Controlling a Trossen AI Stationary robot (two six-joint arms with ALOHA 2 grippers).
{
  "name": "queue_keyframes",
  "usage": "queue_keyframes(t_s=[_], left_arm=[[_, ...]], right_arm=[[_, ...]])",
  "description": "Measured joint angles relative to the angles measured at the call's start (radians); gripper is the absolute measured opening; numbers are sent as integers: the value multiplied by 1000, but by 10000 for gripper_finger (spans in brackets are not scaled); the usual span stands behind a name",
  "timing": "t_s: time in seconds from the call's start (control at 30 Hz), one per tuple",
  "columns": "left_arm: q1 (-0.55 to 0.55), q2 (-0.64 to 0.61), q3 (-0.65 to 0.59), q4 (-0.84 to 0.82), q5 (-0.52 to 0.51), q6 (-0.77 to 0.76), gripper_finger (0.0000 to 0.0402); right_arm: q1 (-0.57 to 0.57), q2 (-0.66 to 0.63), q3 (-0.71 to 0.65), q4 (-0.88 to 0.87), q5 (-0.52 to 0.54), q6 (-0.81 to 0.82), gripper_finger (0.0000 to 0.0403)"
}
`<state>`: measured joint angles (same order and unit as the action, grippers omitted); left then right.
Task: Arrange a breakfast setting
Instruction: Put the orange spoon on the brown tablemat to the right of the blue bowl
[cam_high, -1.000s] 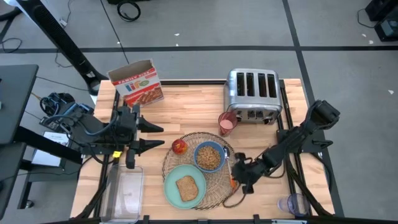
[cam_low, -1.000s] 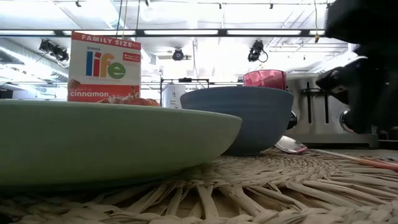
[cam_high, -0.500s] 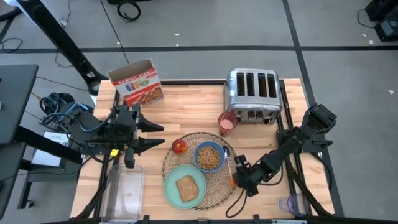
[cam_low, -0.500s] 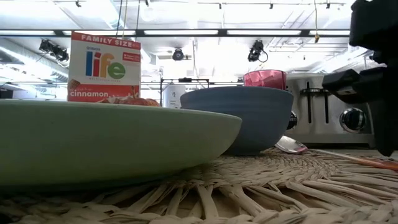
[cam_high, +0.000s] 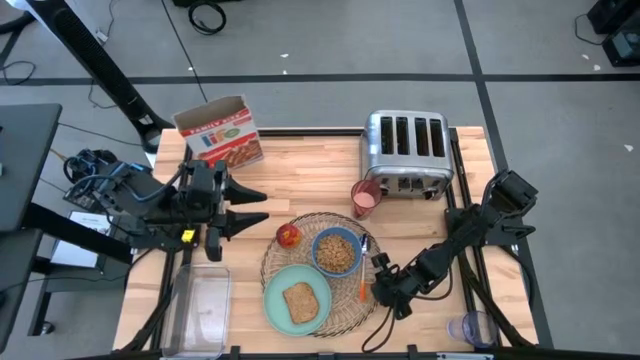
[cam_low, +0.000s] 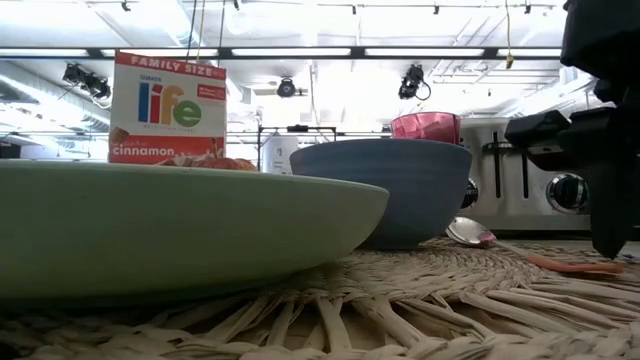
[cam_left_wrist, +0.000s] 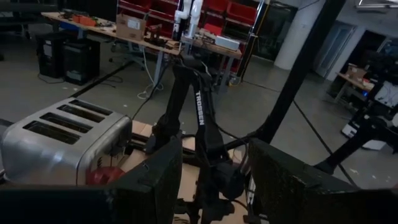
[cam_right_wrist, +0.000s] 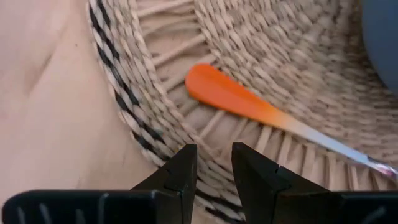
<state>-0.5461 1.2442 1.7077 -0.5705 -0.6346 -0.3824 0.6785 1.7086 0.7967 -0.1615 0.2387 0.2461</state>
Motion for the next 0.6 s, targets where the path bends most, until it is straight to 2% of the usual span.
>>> queue_keyframes(t_s=[0.23,0.33,0.6], left_arm=[[0,0,0,10,0,0,190],[0,0,0,15,0,1,190],[21,0,0,22,0,8,190]], right_arm=[[0,-37,2,-14,5,16,109],[-2,-61,7,8,64,30,109],[-35,-6,-34,253,107,94,109]])
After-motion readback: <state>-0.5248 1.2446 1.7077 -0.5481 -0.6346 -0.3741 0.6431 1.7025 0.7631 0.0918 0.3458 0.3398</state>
